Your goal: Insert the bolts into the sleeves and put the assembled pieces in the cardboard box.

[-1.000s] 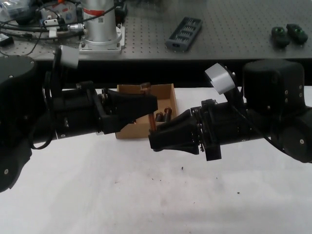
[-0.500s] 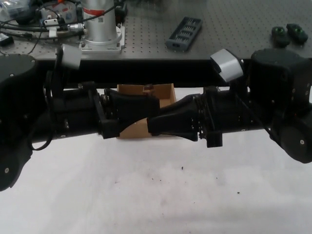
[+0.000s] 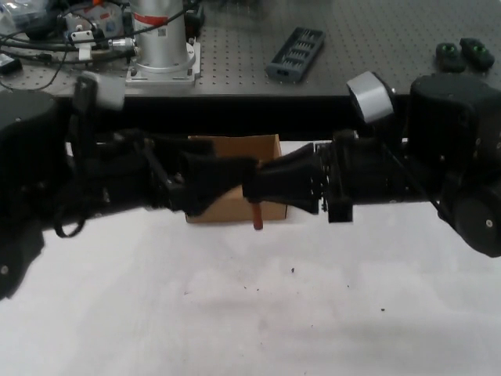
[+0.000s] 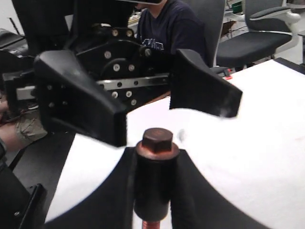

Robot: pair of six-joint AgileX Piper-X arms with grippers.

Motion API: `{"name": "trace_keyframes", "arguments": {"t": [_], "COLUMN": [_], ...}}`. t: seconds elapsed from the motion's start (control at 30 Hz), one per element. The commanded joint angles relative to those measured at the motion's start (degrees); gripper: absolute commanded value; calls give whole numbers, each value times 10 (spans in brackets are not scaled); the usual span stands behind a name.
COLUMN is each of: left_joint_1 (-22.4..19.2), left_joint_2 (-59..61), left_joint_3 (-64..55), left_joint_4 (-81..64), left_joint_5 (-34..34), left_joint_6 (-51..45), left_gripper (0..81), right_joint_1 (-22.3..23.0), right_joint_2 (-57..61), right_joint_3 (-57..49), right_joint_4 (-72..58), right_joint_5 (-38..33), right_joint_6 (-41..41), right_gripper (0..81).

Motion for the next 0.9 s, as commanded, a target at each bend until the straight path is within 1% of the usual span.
{"name": "trace_keyframes", "arguments": {"t": [0.0, 0.07, 0.17, 0.27, 0.37, 0.5, 0.67, 0.77, 0.87], "left_joint_1": [49, 84, 128, 155, 160, 160, 160, 160, 160], "left_joint_2": [-36, -51, -75, -97, -117, -144, -182, -209, -236], "left_joint_3": [-12, -12, -12, -12, -12, -12, -12, -12, -12], "left_joint_4": [-4, 24, 102, 171, 209, 223, 245, 273, 313], "left_joint_5": [-69, -86, -88, -88, -88, -84, -85, -88, -88], "left_joint_6": [13, 18, 48, 73, 98, 98, 99, 103, 103], "left_gripper": [610, 610, 606, 578, 538, 485, 381, 328, 310], "right_joint_1": [-3, -7, -10, -10, -10, -8, -3, 3, 9], "right_joint_2": [-7, 33, 102, 174, 232, 279, 286, 286, 286], "right_joint_3": [-30, -80, -173, -271, -349, -426, -462, -472, -478], "right_joint_4": [2, 31, 89, 163, 235, 333, 453, 473, 477], "right_joint_5": [45, 62, 83, 110, 166, 218, 292, 296, 309], "right_joint_6": [17, 17, 21, 29, 29, 34, 34, 34, 34], "right_gripper": [43, 43, 43, 43, 43, 43, 43, 43, 43]}}
